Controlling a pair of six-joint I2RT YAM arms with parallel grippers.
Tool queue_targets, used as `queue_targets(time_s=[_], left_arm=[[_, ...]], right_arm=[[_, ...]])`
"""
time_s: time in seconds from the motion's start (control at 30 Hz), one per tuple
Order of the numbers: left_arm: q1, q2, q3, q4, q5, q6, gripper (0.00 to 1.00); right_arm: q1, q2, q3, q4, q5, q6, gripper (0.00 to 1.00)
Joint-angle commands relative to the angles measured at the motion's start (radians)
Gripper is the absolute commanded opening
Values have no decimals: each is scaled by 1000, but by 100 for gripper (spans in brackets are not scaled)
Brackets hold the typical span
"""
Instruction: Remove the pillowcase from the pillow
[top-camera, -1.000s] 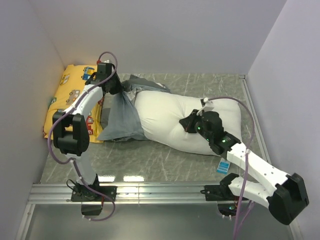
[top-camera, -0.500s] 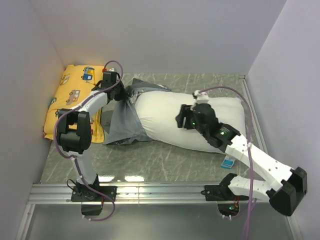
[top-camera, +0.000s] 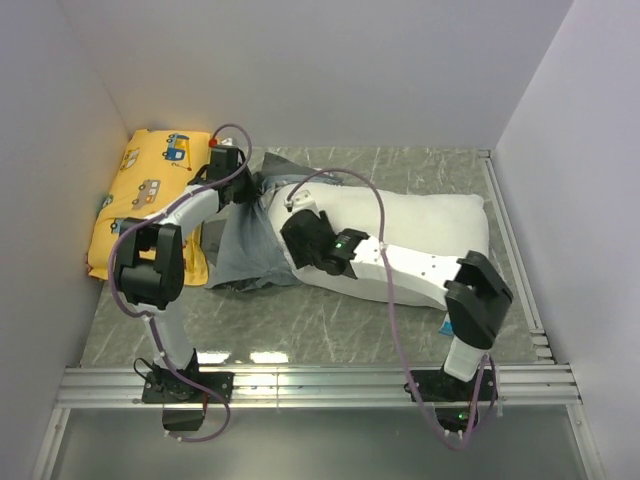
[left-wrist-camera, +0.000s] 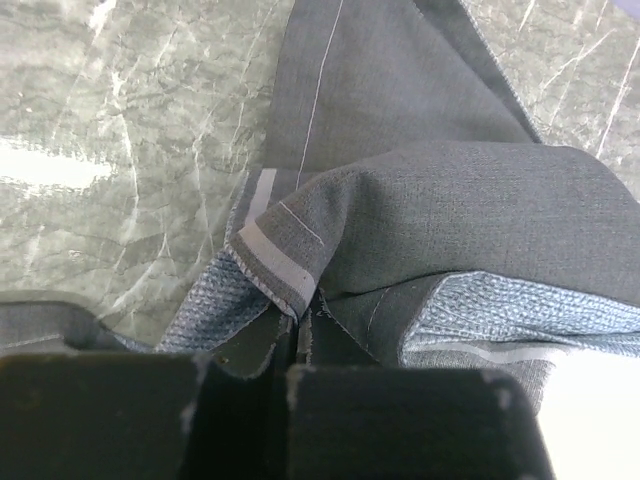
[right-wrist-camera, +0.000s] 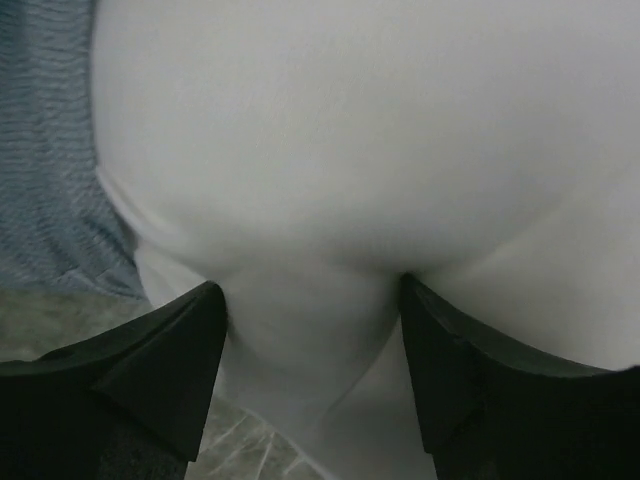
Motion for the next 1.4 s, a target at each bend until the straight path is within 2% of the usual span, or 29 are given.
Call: queue_targets(time_s=[0.0, 0.03, 0.07, 0.13, 0.17, 0.2, 0.3, 0.33, 0.4, 0.57, 0.73, 0.83, 0.97, 1.03, 1.07, 1.1, 1.13, 1.2, 1.37], left_arm=[[-1, -75, 17, -11, -26, 48, 4], [-1, -81, 31, -22, -25, 62, 6], [-1, -97, 39, -43, -23, 67, 10], [-3, -117, 59, -63, -19, 73, 30], [-6, -146, 63, -85, -31, 77, 39], [-10, -163, 65, -98, -43, 77, 57], [-52, -285, 19, -88, -138, 73, 81], [-84, -322, -28, -79, -161, 74, 84], [-124, -426, -68, -83, -221, 74, 88], [-280, -587, -252, -73, -336, 39, 89], [-406, -599, -415, 9, -404, -14, 90], [-418, -554, -438, -19, -480, -60, 85], [-412, -618, -519, 39, -583, -71, 73], [-385, -635, -539, 56, -591, -62, 52], [-374, -637, -538, 49, -592, -61, 39], [-363, -638, -541, 43, -591, -58, 13], [-336, -643, -545, 44, -583, -56, 6], [-288, -649, -568, 52, -562, -59, 0], [-169, -646, -641, 124, -474, -80, 1]], right_arm=[[-85, 70, -31, -33, -56, 53, 57], [-121, 53, -53, 6, -98, 69, 23], [-141, 41, -74, 29, -174, 80, 14], [-172, 0, -119, 80, -257, 101, 1], [-203, -10, -124, 88, -305, 118, 0], [-217, -25, -125, 95, -329, 123, 0], [-260, -44, -125, 128, -408, 144, 0], [-264, -50, -124, 134, -411, 146, 0], [-267, -47, -105, 131, -412, 152, 0], [-267, -47, -81, 134, -422, 164, 0], [-266, -48, -24, 103, -426, 166, 0], [-266, -57, 5, 74, -408, 160, 0], [-278, -102, -11, 62, -377, 149, 0], [-289, -139, -25, 60, -376, 150, 0], [-295, -151, -39, 59, -374, 149, 0], [-312, -178, -44, 56, -371, 146, 0], [-322, -194, -50, 50, -371, 146, 0], [-359, -247, -65, 45, -374, 141, 0], [-441, -373, -88, 13, -396, 123, 0]])
